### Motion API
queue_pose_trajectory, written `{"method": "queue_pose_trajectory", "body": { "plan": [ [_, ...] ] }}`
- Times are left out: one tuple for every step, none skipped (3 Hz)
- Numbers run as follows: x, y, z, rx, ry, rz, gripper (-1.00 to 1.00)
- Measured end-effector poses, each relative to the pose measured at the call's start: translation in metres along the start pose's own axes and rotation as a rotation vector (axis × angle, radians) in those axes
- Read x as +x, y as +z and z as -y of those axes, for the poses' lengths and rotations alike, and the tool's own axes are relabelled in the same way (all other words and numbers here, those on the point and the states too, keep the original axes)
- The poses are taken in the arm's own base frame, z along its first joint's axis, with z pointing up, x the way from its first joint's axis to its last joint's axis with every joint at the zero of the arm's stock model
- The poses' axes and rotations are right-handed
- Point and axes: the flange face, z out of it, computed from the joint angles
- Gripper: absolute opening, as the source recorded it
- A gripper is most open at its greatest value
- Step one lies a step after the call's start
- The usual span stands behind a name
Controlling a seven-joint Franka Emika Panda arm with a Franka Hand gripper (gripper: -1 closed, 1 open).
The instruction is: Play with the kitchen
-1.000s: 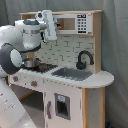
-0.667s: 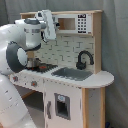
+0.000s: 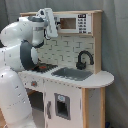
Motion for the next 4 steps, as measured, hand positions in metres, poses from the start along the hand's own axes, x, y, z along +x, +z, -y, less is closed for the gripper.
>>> {"method": "queue_pose_trajectory", "body": {
  "plan": [
    [0.007, 0.013, 0.002, 0.022, -0.012, -0.020, -1.00],
    [0.012, -0.013, 0.001, -0.027, -0.056, 0.023, -1.00],
    [0.005, -0.027, 0.000, -0.069, -0.071, 0.057, -1.00],
    [0.003, -0.030, 0.000, -0.078, -0.074, 0.064, 1.00]
  ]
}}
